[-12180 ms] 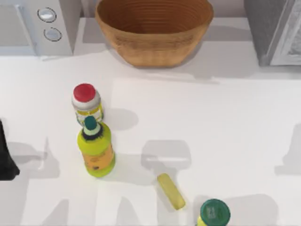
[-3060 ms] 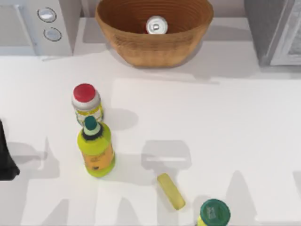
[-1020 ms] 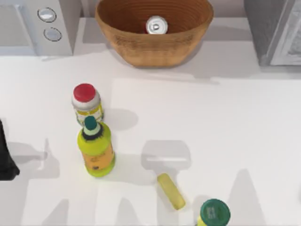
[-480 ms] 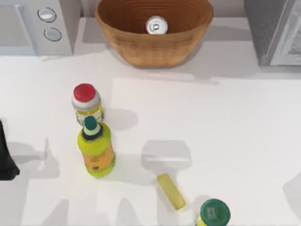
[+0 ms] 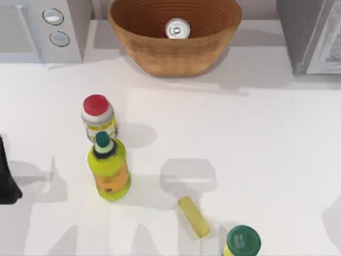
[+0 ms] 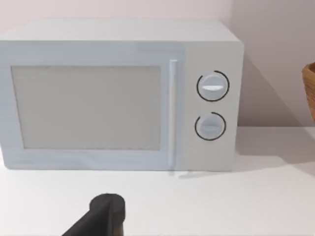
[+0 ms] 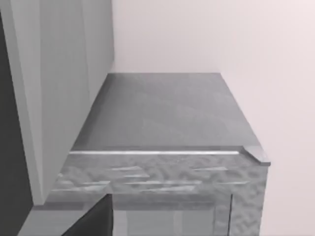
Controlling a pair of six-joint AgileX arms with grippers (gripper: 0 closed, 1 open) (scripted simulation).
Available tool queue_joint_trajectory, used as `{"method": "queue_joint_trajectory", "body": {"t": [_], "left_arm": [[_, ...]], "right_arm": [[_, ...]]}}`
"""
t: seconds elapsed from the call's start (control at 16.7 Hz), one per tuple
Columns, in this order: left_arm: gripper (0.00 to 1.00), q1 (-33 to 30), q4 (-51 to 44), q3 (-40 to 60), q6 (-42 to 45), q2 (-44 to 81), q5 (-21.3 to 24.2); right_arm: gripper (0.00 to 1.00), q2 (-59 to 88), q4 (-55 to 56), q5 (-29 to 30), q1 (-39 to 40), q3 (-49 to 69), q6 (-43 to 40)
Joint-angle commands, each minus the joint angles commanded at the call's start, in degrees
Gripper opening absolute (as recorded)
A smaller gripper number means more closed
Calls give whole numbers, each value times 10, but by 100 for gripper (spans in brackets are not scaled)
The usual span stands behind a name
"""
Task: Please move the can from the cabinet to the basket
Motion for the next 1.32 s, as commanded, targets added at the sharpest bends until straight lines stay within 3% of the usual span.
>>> {"method": "queue_joint_trajectory", "body": {"t": [0.24,0.9,1.08,1.32], "left_arm": [[100,0,0,0,0,0,0],[100,0,0,0,0,0,0],[100,0,0,0,0,0,0],[100,0,0,0,0,0,0]], "right_arm": [[100,5,-9,143,142,8,0],[100,-18,-27,682,682,-6,-4],[100,-27,-29,766,765,-15,-5],[100,-31,-29,793,793,-19,-6]]}}
